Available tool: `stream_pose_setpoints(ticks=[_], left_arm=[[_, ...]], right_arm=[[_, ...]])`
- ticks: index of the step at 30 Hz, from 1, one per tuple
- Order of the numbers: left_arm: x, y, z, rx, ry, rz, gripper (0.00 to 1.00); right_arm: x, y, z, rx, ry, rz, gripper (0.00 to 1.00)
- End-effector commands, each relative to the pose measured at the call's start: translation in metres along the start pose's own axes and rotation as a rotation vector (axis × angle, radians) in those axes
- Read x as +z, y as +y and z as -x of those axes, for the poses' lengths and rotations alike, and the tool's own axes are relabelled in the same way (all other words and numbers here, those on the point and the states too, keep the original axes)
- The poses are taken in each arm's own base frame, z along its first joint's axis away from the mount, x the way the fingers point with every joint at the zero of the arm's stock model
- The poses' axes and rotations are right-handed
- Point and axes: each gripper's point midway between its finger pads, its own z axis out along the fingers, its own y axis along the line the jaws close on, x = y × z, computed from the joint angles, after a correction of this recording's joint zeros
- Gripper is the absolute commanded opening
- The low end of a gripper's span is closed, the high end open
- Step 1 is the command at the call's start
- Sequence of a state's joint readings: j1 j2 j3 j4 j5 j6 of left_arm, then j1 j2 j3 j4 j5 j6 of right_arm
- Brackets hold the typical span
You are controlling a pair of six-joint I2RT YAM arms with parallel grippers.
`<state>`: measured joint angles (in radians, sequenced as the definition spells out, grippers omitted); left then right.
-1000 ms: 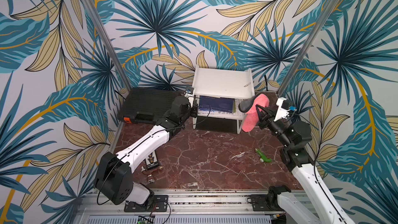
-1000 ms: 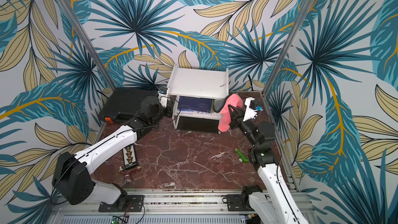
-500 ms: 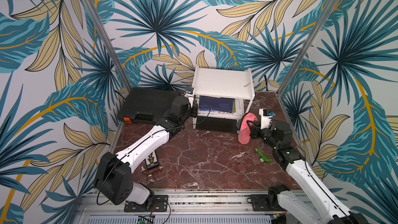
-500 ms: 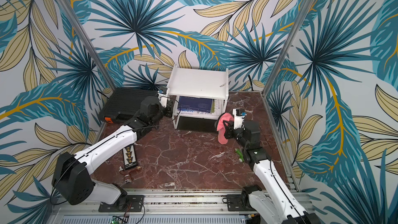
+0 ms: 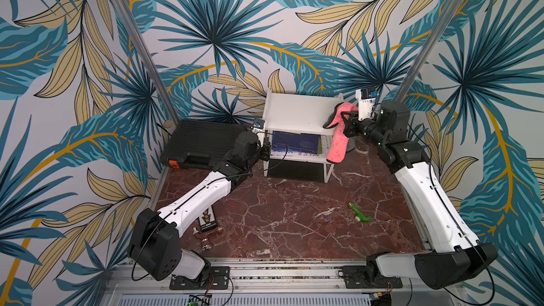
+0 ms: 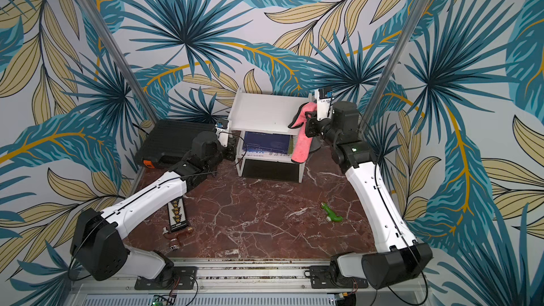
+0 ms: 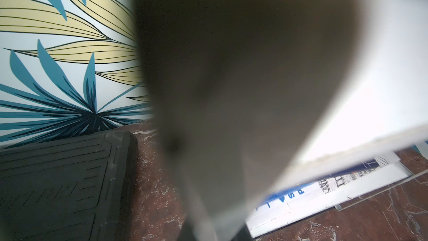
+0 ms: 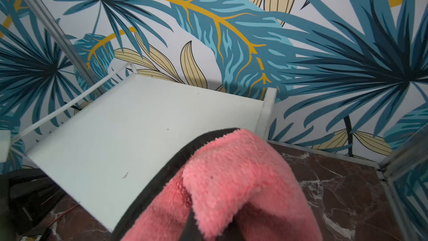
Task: Wipe the bookshelf clean with a cloth
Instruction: Hold the shelf at the center of the board.
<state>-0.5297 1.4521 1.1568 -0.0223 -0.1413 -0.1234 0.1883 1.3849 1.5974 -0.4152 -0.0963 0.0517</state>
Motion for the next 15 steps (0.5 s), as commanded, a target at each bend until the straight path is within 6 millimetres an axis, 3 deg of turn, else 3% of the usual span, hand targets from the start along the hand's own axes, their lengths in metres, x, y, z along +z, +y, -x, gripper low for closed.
stream_pose_setpoints(ticks=[1, 5, 7, 10, 15], left_arm=[[-0.012, 0.004, -0.006, -0.101, 0.057, 0.009, 0.00], [-0.009, 0.005, -0.010, -0.099, 0.064, 0.013, 0.00], [-0.007, 0.005, -0.012, -0.096, 0.073, 0.016, 0.00], [-0.008, 0.004, -0.015, -0.091, 0.090, 0.013, 0.00], [-0.013, 0.006, -0.016, -0.095, 0.078, 0.019, 0.00]], right_arm=[[0.029, -0.028, -0.034, -0.075, 0.209, -0.132, 0.00], [0.090, -0.047, -0.038, -0.091, 0.307, -0.196, 0.00], [0.110, -0.056, -0.029, -0.083, 0.322, -0.232, 0.00], [0.109, -0.046, -0.014, -0.058, 0.342, -0.176, 0.00], [0.072, -0.022, -0.012, -0.033, 0.362, -0.062, 0.00]])
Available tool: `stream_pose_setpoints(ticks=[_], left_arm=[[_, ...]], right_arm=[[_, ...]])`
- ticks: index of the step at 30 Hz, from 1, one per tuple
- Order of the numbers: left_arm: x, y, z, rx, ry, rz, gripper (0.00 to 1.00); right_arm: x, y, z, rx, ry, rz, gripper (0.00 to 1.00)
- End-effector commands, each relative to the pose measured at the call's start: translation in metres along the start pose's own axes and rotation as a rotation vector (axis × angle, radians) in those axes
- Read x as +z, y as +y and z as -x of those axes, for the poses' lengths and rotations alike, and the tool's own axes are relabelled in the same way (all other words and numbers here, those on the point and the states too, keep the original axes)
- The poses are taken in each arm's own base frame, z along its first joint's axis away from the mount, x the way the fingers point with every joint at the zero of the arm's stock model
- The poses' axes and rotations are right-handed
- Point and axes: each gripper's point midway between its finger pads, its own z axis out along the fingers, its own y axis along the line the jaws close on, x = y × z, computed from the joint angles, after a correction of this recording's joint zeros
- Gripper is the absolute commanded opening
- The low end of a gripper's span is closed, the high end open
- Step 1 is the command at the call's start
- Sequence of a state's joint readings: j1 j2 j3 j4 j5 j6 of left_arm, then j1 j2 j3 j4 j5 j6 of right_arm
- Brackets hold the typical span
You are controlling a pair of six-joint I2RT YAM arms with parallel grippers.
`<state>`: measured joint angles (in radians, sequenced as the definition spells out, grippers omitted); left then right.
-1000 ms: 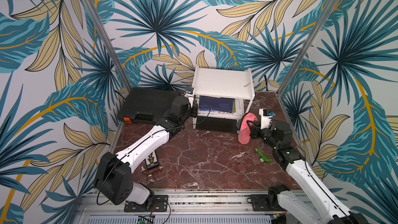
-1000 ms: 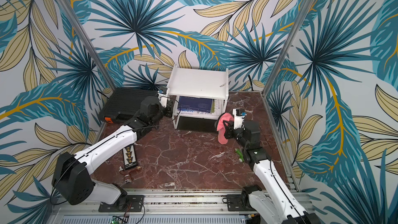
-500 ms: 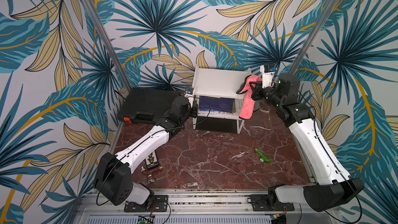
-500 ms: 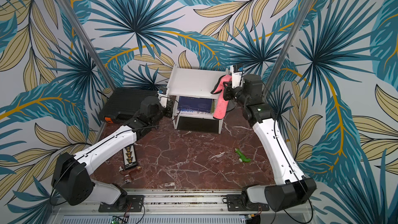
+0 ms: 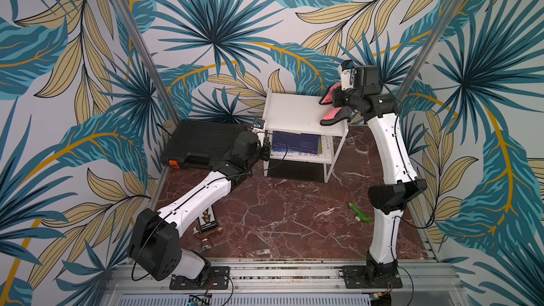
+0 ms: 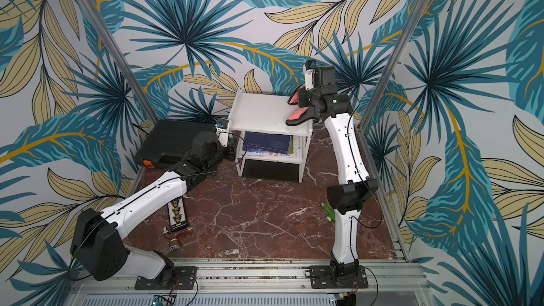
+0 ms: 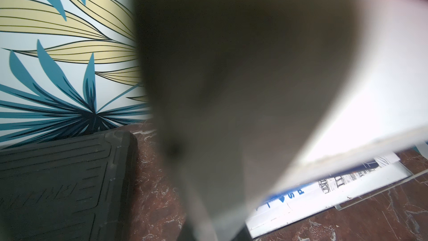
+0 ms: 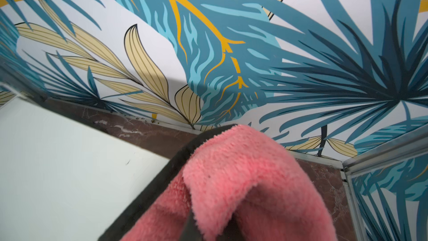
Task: Wipe the bookshelf clean with a cloth
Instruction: Hold the shelf at the center of the board.
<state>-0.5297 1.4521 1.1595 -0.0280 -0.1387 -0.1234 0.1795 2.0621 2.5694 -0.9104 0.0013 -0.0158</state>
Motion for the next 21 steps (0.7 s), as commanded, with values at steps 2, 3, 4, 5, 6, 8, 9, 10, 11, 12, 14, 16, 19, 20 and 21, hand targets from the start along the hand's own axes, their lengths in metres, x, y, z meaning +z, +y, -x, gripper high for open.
stream_pose_setpoints(ticks=[2, 3, 4, 5, 6, 8, 9, 10, 11, 12, 14, 16, 19, 20, 21], left_arm=[[-0.013, 0.008, -0.016, -0.096, 0.073, 0.027, 0.00], [-0.012, 0.009, -0.016, -0.094, 0.075, 0.033, 0.00], [-0.012, 0.009, -0.017, -0.093, 0.078, 0.038, 0.00], [-0.011, 0.010, -0.017, -0.091, 0.078, 0.042, 0.00], [-0.010, 0.010, -0.017, -0.087, 0.081, 0.044, 0.00], [-0.009, 0.011, -0.017, -0.083, 0.088, 0.047, 0.00], [-0.008, 0.010, -0.018, -0.080, 0.092, 0.049, 0.00], [-0.007, 0.011, -0.019, -0.079, 0.094, 0.053, 0.00], [-0.006, 0.012, -0.020, -0.078, 0.098, 0.058, 0.00], [-0.005, 0.012, -0.021, -0.080, 0.100, 0.061, 0.00], [-0.005, 0.013, -0.022, -0.081, 0.102, 0.063, 0.00], [-0.005, 0.012, -0.022, -0.083, 0.103, 0.056, 0.00], [-0.007, 0.009, -0.021, -0.084, 0.103, 0.042, 0.00], [-0.007, 0.009, -0.022, -0.083, 0.103, 0.041, 0.00], [-0.007, 0.010, -0.022, -0.082, 0.101, 0.042, 0.00]], right_arm=[[-0.045, 0.013, -0.040, 0.017, 0.105, 0.080, 0.00], [-0.048, 0.014, -0.047, 0.021, 0.083, 0.087, 0.00], [-0.047, 0.014, -0.058, 0.027, 0.078, 0.084, 0.00], [-0.054, 0.011, -0.054, 0.031, 0.028, 0.072, 0.00], [-0.055, 0.009, -0.060, 0.037, 0.018, 0.060, 0.00], [-0.044, 0.007, -0.069, 0.046, 0.037, 0.056, 0.00], [-0.033, 0.009, -0.074, 0.046, 0.058, 0.064, 0.00], [-0.030, 0.009, -0.067, 0.046, 0.054, 0.066, 0.00], [-0.020, 0.008, -0.062, 0.046, 0.060, 0.060, 0.00], [0.004, 0.004, -0.073, 0.050, 0.111, 0.041, 0.00], [0.023, -0.005, -0.057, 0.055, 0.117, -0.007, 0.00], [0.036, -0.011, -0.040, 0.078, 0.098, -0.021, 0.00], [0.023, -0.012, -0.003, 0.127, -0.002, 0.030, 0.00], [0.014, -0.014, 0.009, 0.138, -0.039, 0.050, 0.00], [0.002, -0.016, 0.020, 0.146, -0.074, 0.063, 0.00]])
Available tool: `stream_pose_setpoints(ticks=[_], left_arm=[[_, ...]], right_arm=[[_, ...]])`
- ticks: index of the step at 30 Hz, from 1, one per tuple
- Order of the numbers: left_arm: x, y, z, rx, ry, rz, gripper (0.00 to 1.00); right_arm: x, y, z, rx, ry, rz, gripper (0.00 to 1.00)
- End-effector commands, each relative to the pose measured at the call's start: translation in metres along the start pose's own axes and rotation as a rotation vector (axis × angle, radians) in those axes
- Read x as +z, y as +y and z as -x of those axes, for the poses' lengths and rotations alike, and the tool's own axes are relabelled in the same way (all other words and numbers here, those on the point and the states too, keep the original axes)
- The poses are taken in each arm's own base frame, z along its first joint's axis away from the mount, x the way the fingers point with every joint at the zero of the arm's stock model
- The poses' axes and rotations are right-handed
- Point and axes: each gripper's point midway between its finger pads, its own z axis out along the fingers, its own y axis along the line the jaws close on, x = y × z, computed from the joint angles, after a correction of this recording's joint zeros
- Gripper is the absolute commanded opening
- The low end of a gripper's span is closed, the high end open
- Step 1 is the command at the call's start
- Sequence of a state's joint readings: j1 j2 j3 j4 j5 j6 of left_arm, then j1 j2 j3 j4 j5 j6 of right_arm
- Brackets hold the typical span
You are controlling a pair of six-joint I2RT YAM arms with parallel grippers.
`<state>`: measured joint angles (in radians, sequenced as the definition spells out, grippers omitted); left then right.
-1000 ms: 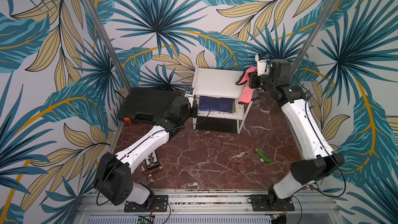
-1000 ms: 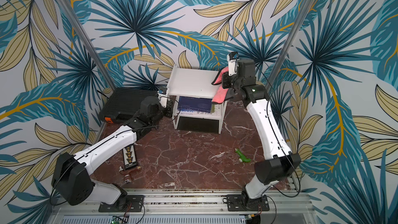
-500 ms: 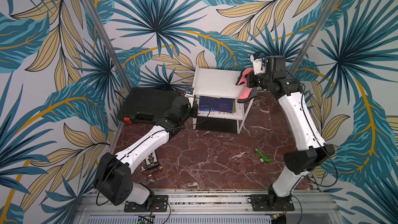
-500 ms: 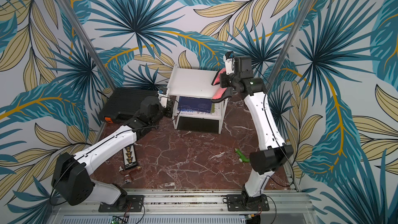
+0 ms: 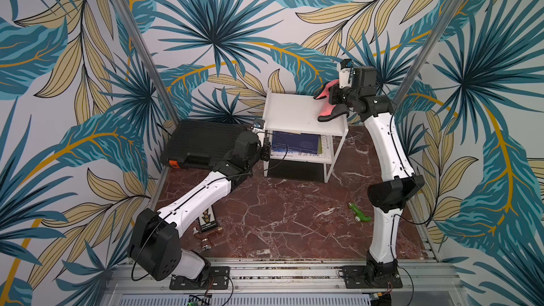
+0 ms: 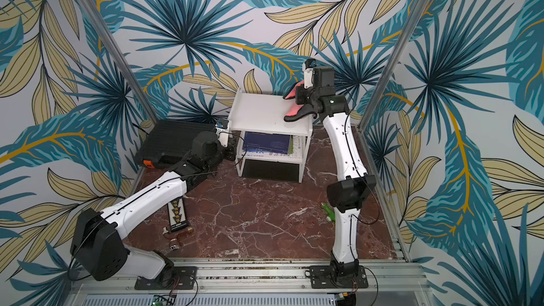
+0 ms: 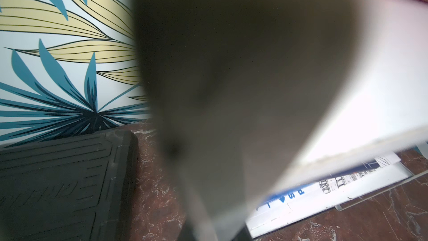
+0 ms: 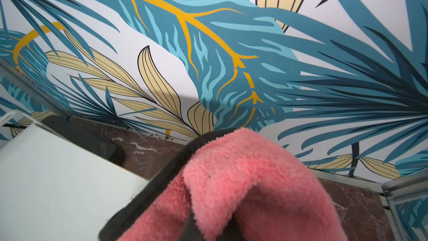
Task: Wipe the bookshelf clean with a cloth
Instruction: Hold the shelf at the center of the board.
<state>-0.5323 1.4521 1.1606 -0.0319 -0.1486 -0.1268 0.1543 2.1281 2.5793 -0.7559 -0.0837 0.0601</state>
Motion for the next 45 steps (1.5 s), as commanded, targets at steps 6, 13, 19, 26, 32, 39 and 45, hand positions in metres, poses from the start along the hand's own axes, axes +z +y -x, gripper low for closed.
stream_pose_setpoints(ticks=[6, 13, 19, 26, 32, 39, 45], left_arm=[[-0.012, 0.011, -0.026, -0.083, 0.088, 0.035, 0.00], [-0.015, 0.014, -0.031, -0.095, 0.093, 0.044, 0.00], [-0.011, 0.013, -0.031, -0.073, 0.114, 0.042, 0.00], [-0.007, 0.004, -0.024, -0.078, 0.098, -0.004, 0.00], [-0.004, -0.003, -0.024, -0.097, 0.093, -0.044, 0.00], [0.000, -0.006, -0.021, -0.093, 0.081, -0.051, 0.00], [0.000, -0.008, -0.018, -0.076, 0.064, -0.067, 0.00]], right_arm=[[-0.088, -0.030, 0.024, 0.094, -0.001, 0.073, 0.00], [-0.121, -0.102, -0.008, 0.231, -0.083, -0.073, 0.00], [-0.087, -0.049, -0.014, 0.269, -0.137, 0.283, 0.00], [-0.036, -0.011, 0.006, 0.279, -0.138, 0.480, 0.00], [-0.075, 0.004, -0.015, 0.162, -0.193, 0.516, 0.00], [-0.071, 0.003, -0.018, 0.194, -0.211, 0.505, 0.00], [-0.024, -0.002, -0.019, 0.237, -0.143, 0.454, 0.00]])
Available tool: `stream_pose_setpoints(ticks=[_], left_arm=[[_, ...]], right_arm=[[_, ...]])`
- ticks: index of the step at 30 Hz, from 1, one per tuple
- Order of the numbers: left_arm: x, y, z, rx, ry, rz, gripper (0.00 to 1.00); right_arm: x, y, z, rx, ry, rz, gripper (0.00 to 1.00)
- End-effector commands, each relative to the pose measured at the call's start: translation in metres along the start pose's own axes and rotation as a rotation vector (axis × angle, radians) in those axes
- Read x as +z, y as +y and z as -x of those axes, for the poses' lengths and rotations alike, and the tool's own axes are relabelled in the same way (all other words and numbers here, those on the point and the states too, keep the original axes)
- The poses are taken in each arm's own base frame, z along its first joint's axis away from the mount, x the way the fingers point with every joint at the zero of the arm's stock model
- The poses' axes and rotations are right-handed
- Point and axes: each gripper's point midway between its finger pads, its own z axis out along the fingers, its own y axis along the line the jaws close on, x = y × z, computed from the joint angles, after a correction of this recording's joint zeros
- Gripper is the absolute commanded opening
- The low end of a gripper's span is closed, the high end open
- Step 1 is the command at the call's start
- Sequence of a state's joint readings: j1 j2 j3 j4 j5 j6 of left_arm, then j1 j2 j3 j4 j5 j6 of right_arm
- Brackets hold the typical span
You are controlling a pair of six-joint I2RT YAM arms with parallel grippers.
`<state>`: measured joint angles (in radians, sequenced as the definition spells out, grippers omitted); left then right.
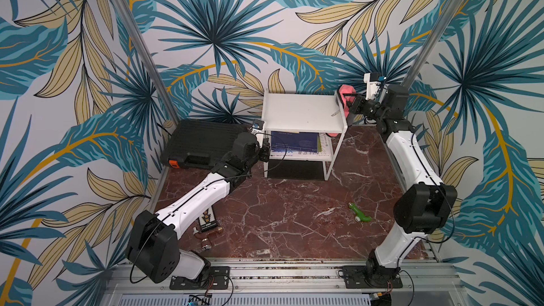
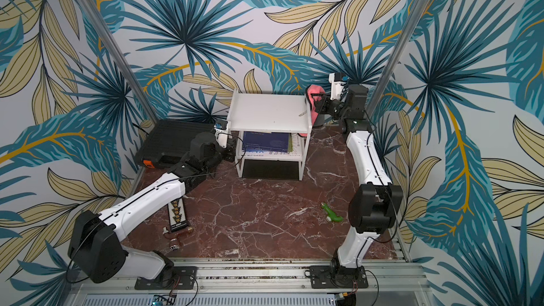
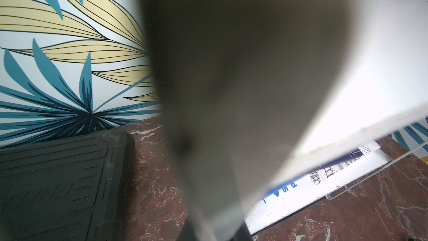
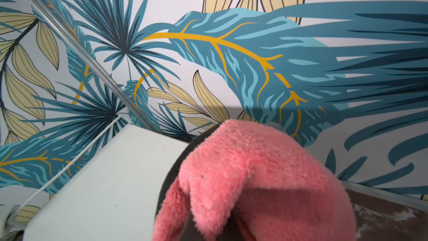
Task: Wipe the bookshelf clean with a cloth
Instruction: Hold the shelf at the center of the board.
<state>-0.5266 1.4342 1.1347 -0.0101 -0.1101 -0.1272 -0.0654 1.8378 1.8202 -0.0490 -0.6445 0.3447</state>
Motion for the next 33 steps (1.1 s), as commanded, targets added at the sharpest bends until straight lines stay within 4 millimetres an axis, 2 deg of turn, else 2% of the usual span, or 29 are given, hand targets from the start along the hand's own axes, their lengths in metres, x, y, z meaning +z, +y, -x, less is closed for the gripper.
stream_pose_setpoints(ticks=[1, 2, 3, 5, 6, 9, 11, 12, 14, 16, 18, 23, 26, 27, 29, 31, 33], left_arm=[[0.003, -0.005, -0.016, -0.074, 0.069, -0.037, 0.00], [0.002, -0.005, -0.016, -0.073, 0.067, -0.039, 0.00], [0.002, -0.006, -0.016, -0.074, 0.064, -0.044, 0.00], [0.001, -0.007, -0.016, -0.080, 0.061, -0.049, 0.00], [0.002, -0.007, -0.018, -0.083, 0.062, -0.050, 0.00], [0.002, -0.009, -0.019, -0.093, 0.068, -0.059, 0.00], [0.002, -0.008, -0.020, -0.096, 0.070, -0.058, 0.00], [0.002, -0.008, -0.020, -0.097, 0.071, -0.057, 0.00], [0.001, -0.008, -0.020, -0.090, 0.073, -0.059, 0.00], [0.000, -0.012, -0.018, -0.080, 0.079, -0.075, 0.00], [0.001, -0.010, -0.017, -0.090, 0.082, -0.062, 0.00], [0.000, -0.008, -0.011, -0.108, 0.060, -0.053, 0.00], [0.001, -0.012, -0.007, -0.104, 0.053, -0.076, 0.00], [0.001, -0.013, -0.006, -0.100, 0.051, -0.080, 0.00], [0.000, -0.013, -0.006, -0.090, 0.048, -0.081, 0.00], [0.000, -0.012, -0.006, -0.090, 0.045, -0.089, 0.00], [-0.003, -0.007, -0.005, -0.100, 0.035, -0.086, 0.00]], right_arm=[[0.005, 0.031, -0.012, -0.012, 0.045, 0.074, 0.00], [-0.009, 0.045, -0.006, -0.059, 0.016, 0.093, 0.00], [-0.019, 0.048, -0.016, -0.089, 0.013, 0.094, 0.00], [-0.056, 0.072, -0.012, -0.173, -0.041, 0.100, 0.00], [-0.069, 0.075, -0.024, -0.185, -0.034, 0.090, 0.00], [-0.113, 0.095, -0.039, -0.242, -0.078, 0.060, 0.00], [-0.136, 0.096, -0.054, -0.264, -0.102, -0.005, 0.00], [-0.145, 0.094, -0.053, -0.296, -0.133, -0.055, 0.00], [-0.168, 0.105, -0.049, -0.398, -0.265, -0.106, 0.00], [-0.180, 0.119, -0.052, -0.478, -0.365, -0.110, 0.00], [-0.170, 0.136, -0.061, -0.534, -0.325, -0.061, 0.00], [-0.098, 0.178, -0.090, -0.746, -0.151, -0.006, 0.00], [-0.074, 0.198, -0.078, -0.807, -0.157, -0.047, 0.00], [-0.070, 0.197, -0.071, -0.808, -0.163, -0.085, 0.00], [-0.075, 0.178, -0.060, -0.828, -0.143, -0.224, 0.00], [-0.092, 0.142, -0.052, -0.914, -0.095, -0.446, 0.00], [-0.115, 0.104, -0.054, -0.984, -0.020, -0.597, 0.00]])
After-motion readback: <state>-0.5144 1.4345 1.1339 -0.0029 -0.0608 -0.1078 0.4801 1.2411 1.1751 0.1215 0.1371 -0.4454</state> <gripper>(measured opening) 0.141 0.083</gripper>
